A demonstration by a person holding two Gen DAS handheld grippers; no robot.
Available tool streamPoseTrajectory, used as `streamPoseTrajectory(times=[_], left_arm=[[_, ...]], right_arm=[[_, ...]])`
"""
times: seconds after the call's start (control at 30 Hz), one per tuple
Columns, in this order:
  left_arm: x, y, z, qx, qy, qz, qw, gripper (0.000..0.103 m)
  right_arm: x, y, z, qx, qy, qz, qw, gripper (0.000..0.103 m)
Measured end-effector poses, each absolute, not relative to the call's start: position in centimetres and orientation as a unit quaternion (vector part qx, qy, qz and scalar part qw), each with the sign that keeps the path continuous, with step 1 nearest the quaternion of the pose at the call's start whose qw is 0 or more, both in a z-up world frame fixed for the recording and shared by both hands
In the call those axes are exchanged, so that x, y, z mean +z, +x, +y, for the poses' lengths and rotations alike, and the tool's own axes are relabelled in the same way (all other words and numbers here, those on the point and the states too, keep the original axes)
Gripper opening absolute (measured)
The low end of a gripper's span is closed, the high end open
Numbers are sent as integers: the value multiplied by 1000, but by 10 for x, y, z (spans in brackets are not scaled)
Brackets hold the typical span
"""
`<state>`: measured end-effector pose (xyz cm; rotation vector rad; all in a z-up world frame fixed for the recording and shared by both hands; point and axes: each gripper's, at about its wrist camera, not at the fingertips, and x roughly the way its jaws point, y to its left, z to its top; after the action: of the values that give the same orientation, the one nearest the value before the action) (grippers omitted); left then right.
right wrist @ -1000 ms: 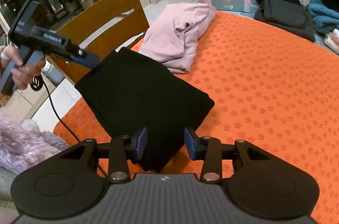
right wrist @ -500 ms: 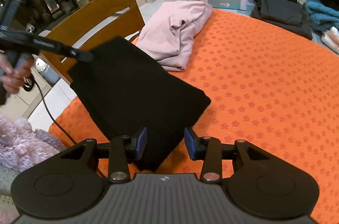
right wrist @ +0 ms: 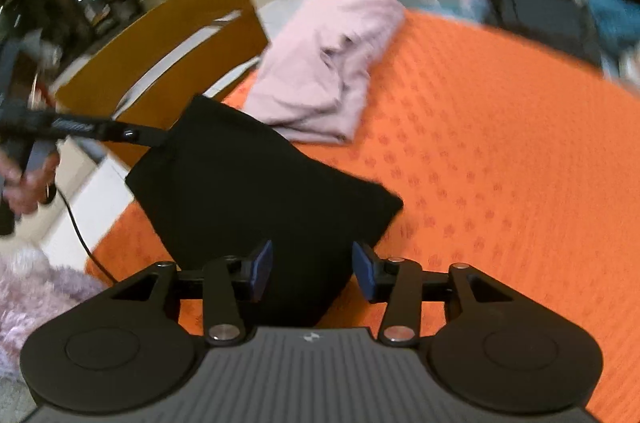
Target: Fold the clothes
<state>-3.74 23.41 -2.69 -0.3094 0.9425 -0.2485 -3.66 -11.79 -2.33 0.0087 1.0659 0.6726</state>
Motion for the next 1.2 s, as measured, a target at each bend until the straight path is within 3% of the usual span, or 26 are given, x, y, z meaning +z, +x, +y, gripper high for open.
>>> streamPoseTrajectory(times=[0.23, 0.5, 0.53, 0.6, 0.67, 0.83, 1.0, 1.17, 1.2], left_arm=[[-51, -18, 239, -145, -182, 481, 845, 57], [-64, -12, 240, -160, -216, 499, 824, 56], [-64, -12, 241, -159, -219, 498, 824, 49], [-62, -14, 242, -154, -223, 495, 825, 38], [-58, -16, 243, -151, -228, 493, 826, 27], [-45, -24, 230, -163, -230, 492, 824, 23], [-40, -33, 198, -195, -217, 493, 820, 24], [-35, -37, 175, -210, -162, 487, 832, 49], [-36, -36, 174, -208, -164, 488, 832, 50]], right_arm=[[-66, -24, -141, 297, 161, 569, 750, 52], [-89, -15, -142, 289, 242, 587, 716, 52], [-89, -14, -141, 288, 243, 587, 716, 50], [-87, -14, -142, 285, 240, 585, 721, 28], [-81, -15, -143, 287, 236, 572, 731, 24], [-46, -17, -147, 284, 192, 536, 771, 22], [-26, -16, -172, 244, 157, 532, 796, 22], [-41, -20, -204, 202, 155, 548, 797, 22], [-45, -22, -208, 196, 155, 551, 796, 22]])
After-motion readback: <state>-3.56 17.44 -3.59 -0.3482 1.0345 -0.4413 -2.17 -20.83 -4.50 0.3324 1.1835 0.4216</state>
